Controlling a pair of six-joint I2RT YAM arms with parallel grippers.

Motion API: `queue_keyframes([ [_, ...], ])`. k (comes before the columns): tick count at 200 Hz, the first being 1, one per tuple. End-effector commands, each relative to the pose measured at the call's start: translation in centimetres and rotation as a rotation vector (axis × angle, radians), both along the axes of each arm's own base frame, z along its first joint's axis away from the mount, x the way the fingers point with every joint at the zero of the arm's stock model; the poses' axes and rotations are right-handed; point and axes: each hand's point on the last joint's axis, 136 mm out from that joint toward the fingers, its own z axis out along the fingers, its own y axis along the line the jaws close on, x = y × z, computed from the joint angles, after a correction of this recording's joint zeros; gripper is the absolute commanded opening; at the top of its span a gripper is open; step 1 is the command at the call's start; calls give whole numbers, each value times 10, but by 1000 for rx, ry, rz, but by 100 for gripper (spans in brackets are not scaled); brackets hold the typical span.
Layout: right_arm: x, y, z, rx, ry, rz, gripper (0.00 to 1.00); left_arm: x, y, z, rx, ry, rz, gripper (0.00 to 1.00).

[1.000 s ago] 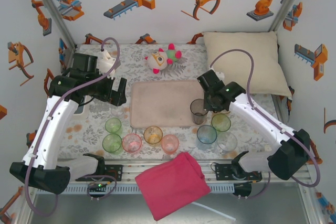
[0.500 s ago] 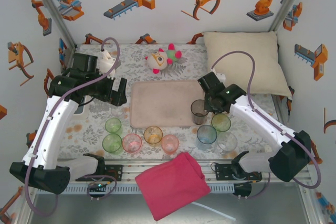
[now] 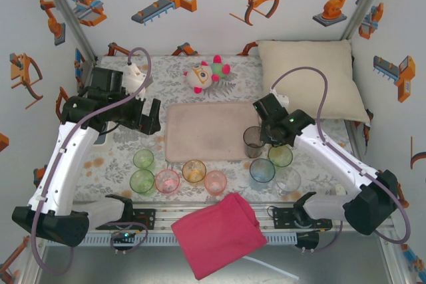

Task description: Place the glasses into the tray

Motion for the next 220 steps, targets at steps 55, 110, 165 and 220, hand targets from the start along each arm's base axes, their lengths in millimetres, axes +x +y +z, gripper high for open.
queue_keyframes([
  [55, -3, -11, 16, -22, -41, -30, 25, -7, 0, 7, -36, 0, 4, 97],
  [110, -4, -13, 29, -23, -59, -24, 27, -6, 1, 9, -43, 1, 10, 97],
  [165, -1, -13, 54, -17, -100, -10, 30, -5, 3, 14, -26, -19, 9, 97],
  [220, 5, -28, 109, -12, -183, -29, 33, -4, 3, 16, -26, -22, 7, 97],
])
